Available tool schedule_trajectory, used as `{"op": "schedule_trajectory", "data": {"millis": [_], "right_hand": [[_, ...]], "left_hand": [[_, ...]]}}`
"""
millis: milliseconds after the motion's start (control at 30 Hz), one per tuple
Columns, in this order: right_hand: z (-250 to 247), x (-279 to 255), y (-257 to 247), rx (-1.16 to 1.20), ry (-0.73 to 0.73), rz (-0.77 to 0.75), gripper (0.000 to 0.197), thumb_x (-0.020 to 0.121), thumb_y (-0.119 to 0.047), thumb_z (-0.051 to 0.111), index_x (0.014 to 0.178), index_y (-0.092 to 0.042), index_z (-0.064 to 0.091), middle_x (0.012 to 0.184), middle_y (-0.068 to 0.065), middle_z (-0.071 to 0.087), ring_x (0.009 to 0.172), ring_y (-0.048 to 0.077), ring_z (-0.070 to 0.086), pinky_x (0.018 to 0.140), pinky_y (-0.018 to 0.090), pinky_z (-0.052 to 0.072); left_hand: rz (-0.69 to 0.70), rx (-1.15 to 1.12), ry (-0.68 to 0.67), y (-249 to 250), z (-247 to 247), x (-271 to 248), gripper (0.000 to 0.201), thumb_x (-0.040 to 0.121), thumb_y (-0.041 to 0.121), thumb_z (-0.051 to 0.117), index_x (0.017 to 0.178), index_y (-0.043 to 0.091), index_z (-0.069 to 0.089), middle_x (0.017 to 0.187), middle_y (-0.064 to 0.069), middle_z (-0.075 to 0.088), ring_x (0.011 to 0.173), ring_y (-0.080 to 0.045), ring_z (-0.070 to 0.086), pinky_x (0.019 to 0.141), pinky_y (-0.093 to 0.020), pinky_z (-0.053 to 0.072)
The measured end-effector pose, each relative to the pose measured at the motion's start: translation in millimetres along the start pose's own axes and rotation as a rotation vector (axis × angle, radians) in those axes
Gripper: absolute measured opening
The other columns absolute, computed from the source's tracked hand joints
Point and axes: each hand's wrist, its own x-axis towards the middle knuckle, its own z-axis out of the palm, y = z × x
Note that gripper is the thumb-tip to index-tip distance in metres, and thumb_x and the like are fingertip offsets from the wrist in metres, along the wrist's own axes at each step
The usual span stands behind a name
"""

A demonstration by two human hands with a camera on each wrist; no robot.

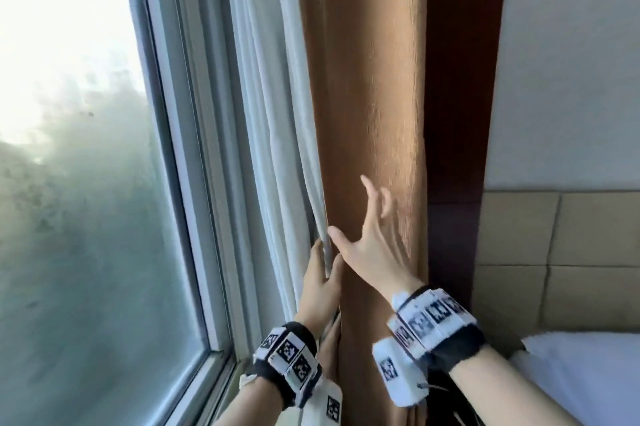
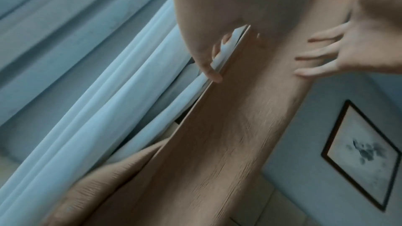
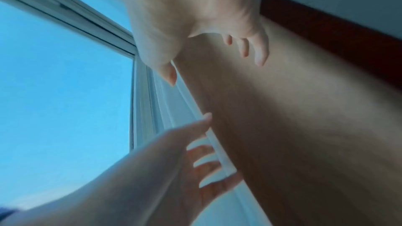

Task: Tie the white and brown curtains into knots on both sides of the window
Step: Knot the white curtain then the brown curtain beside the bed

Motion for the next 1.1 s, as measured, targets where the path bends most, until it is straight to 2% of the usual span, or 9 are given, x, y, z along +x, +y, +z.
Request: {"op": "schedule_trajectory", "data": {"millis": [167, 333, 433, 533, 600, 700, 833, 933, 1100], "right_hand": [[22, -12, -36, -0.081, -0.079, 0.058, 0.085, 0.086, -0.027, 0.058, 0.149, -0.036, 0.001, 0.139, 0.019, 0.035, 0.114, 0.039, 0.052, 0.087, 0.045, 0.050], [2, -27, -29, 0.029, -0.039, 0.099, 0.066, 0.093, -0.007, 0.041, 0.151, -0.024, 0.013, 0.098, 0.020, 0.064, 0.078, 0.036, 0.063, 0.069, 0.042, 0.051], [-14, -31, -10, 0.109, -0.072, 0.094, 0.067, 0.097, -0.017, 0.049, 0.148, -0.042, 0.014, 0.068, 0.007, 0.060, 0.056, 0.022, 0.057, 0.060, 0.042, 0.051], [-30, -39, 3, 0.186, 0.005, 0.041, 0.072, 0.094, -0.014, 0.056, 0.145, -0.050, 0.019, 0.049, -0.002, 0.041, 0.042, 0.010, 0.040, 0.056, 0.033, 0.043], [-42, -49, 3, 0.210, 0.051, 0.013, 0.075, 0.094, -0.008, 0.054, 0.145, -0.051, 0.020, 0.056, -0.003, 0.048, 0.050, 0.011, 0.046, 0.066, 0.031, 0.045], [-53, -61, 1, 0.082, 0.099, -0.030, 0.078, 0.092, 0.003, 0.048, 0.143, -0.052, 0.025, 0.114, 0.004, 0.064, 0.091, 0.022, 0.062, 0.085, 0.023, 0.047], [-47, -68, 18, -0.215, 0.106, -0.052, 0.062, 0.086, 0.007, 0.044, 0.125, -0.039, 0.057, 0.111, 0.012, 0.053, 0.065, 0.029, 0.057, 0.062, 0.036, 0.054], [-44, -71, 24, -0.191, 0.127, 0.016, 0.049, 0.085, 0.005, 0.044, 0.118, -0.025, 0.066, 0.121, 0.014, 0.055, 0.089, 0.035, 0.063, 0.076, 0.039, 0.055], [-50, -75, 12, -0.111, 0.131, 0.039, 0.048, 0.084, 0.008, 0.042, 0.119, -0.014, 0.066, 0.114, 0.009, 0.064, 0.099, 0.029, 0.063, 0.088, 0.031, 0.050]], "left_hand": [[-0.013, 0.001, 0.045, 14, -22, -27, 0.018, 0.103, 0.015, 0.040, 0.113, 0.016, 0.054, 0.101, 0.000, 0.066, 0.096, -0.017, 0.062, 0.083, -0.030, 0.048], [0.152, 0.193, 0.183, 31, -51, -53, 0.018, 0.094, 0.008, 0.052, 0.110, 0.015, 0.052, 0.096, 0.000, 0.061, 0.087, -0.009, 0.059, 0.071, -0.013, 0.047], [0.247, 0.202, 0.215, 44, -55, -58, 0.012, 0.091, 0.007, 0.056, 0.100, 0.016, 0.056, 0.090, 0.003, 0.064, 0.083, -0.009, 0.062, 0.068, -0.014, 0.049], [0.359, 0.273, -0.003, 59, -42, -67, 0.016, 0.091, 0.004, 0.054, 0.091, 0.017, 0.064, 0.085, 0.007, 0.068, 0.080, -0.006, 0.064, 0.071, -0.015, 0.049], [0.408, 0.366, -0.142, 62, -28, -69, 0.020, 0.092, 0.005, 0.052, 0.098, 0.018, 0.066, 0.092, 0.008, 0.067, 0.085, -0.002, 0.063, 0.075, -0.014, 0.049], [0.437, 0.450, -0.038, 53, -16, -63, 0.029, 0.088, 0.005, 0.051, 0.111, 0.018, 0.060, 0.105, 0.007, 0.061, 0.094, -0.007, 0.059, 0.083, -0.024, 0.051], [0.351, 0.370, 0.250, 38, -19, -57, 0.030, 0.085, 0.005, 0.060, 0.113, 0.015, 0.051, 0.111, 0.005, 0.046, 0.101, -0.013, 0.052, 0.091, -0.029, 0.047], [0.322, 0.383, 0.245, 32, -22, -53, 0.033, 0.086, 0.020, 0.066, 0.116, 0.016, 0.053, 0.114, 0.006, 0.047, 0.104, -0.010, 0.050, 0.091, -0.022, 0.041], [0.327, 0.555, 0.133, 29, -10, -53, 0.012, 0.087, 0.026, 0.065, 0.082, 0.015, 0.065, 0.103, 0.001, 0.052, 0.099, -0.019, 0.053, 0.088, -0.030, 0.043]]}}
